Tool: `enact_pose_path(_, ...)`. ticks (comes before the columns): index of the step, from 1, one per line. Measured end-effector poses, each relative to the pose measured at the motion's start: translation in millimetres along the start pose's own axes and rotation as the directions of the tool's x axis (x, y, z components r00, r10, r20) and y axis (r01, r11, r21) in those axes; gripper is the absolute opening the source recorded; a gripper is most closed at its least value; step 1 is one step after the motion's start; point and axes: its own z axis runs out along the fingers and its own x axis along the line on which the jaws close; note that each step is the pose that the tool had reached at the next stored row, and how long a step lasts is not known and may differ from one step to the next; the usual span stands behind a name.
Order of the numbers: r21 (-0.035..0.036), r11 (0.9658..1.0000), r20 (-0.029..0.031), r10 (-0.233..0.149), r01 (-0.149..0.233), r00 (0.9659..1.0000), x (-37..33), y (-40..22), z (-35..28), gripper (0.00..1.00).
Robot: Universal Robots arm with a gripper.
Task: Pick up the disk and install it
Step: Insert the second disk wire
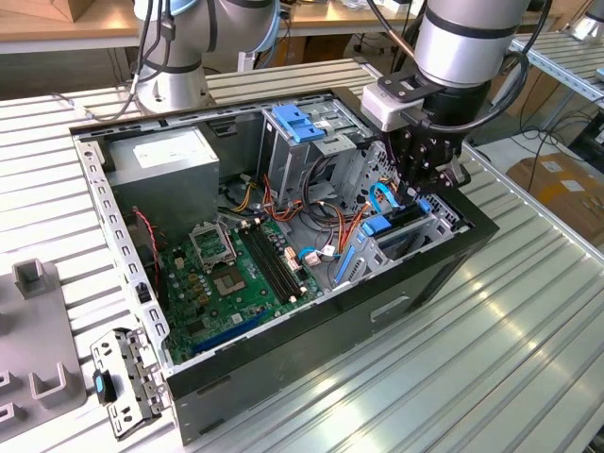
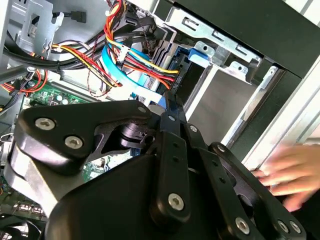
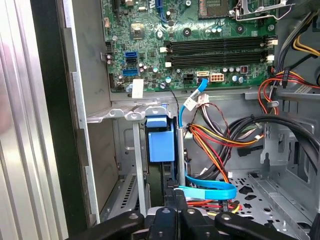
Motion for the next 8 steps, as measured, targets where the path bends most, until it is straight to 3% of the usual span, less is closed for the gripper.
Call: enact_pose_path(8,0.0,1.0,0.0,0.0,0.0,1.0,0.0,-0.1,0.0,0.11)
